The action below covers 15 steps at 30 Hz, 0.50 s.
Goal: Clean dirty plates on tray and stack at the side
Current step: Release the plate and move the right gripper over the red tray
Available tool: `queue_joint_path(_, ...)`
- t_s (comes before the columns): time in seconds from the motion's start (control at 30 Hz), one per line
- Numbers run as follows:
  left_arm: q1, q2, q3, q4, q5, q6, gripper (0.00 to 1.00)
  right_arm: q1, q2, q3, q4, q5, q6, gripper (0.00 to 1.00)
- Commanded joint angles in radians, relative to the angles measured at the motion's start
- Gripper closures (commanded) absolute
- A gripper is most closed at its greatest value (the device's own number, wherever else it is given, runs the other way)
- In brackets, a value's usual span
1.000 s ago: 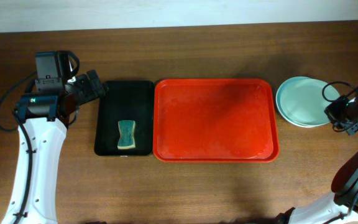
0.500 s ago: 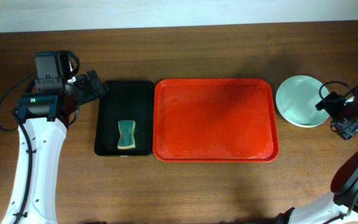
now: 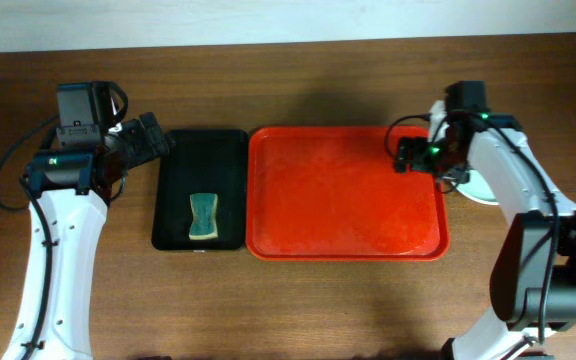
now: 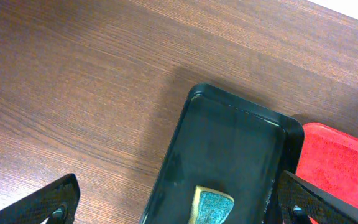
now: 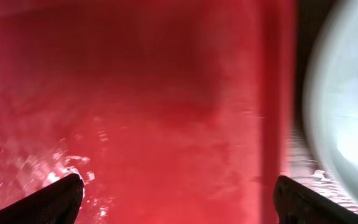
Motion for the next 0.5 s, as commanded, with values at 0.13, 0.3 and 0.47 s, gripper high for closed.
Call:
queue_joint_path(0.13, 0.005, -0.003, 0.005, 0.001, -0.011, -0.010, 0.01, 0.096, -0.002, -0.008, 0.000, -0.005, -0.015, 0.02)
queue_joint_path(0.3, 0.005, -0.003, 0.005, 0.001, -0.010, -0.010, 0.01, 0.098, -0.002, -0.008, 0.000, -0.005, -0.015, 0.02)
queue_joint_path(0.47, 0.005, -0.003, 0.005, 0.001, -0.010, -0.010, 0.01, 0.099, -0.002, -0.008, 0.000, -0.005, -0.015, 0.02)
